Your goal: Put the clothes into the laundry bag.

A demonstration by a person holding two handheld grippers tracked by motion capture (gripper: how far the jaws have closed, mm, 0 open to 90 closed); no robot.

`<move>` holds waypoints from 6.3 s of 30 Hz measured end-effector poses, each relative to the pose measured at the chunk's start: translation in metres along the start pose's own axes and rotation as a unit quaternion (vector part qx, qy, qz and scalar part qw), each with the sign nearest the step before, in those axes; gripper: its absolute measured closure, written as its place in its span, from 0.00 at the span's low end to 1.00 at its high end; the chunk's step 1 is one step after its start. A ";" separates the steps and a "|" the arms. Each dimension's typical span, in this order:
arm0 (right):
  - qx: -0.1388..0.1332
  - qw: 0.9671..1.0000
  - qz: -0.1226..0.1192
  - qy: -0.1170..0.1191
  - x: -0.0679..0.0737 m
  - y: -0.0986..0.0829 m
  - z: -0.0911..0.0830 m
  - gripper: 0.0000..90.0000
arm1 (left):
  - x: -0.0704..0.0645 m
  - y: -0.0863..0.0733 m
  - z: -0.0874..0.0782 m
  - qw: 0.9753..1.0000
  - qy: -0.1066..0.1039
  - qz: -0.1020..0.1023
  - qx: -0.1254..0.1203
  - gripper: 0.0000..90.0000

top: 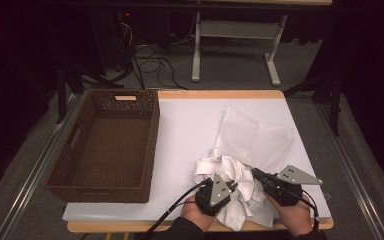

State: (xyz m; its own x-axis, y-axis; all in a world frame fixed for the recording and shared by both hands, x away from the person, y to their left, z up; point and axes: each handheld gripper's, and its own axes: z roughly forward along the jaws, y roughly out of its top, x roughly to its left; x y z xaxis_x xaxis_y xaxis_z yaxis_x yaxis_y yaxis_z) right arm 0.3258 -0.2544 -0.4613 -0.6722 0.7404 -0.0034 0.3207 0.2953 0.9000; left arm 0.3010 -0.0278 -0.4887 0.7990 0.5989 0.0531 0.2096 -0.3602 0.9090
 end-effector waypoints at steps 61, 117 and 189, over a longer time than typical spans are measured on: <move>-0.020 1.000 -0.003 0.013 0.004 0.006 -0.003 1.00 | 0.011 0.003 0.028 0.999 -0.028 -0.041 0.012 0.98; -0.030 0.999 -0.012 0.019 0.009 0.008 -0.007 0.99 | 0.010 0.008 0.022 1.000 -0.026 -0.011 -0.012 0.96; -0.058 0.996 -0.031 0.052 0.017 0.011 -0.013 1.00 | 0.019 0.009 0.039 0.999 0.018 -0.038 -0.015 0.93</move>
State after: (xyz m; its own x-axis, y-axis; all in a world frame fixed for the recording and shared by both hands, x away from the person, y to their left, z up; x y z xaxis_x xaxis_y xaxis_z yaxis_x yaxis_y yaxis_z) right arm 0.3090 -0.2463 -0.4458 -0.7562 0.6540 -0.0203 0.2012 0.2619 0.9439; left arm 0.3400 -0.0477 -0.4953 0.7607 0.6492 -0.0029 0.2515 -0.2905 0.9232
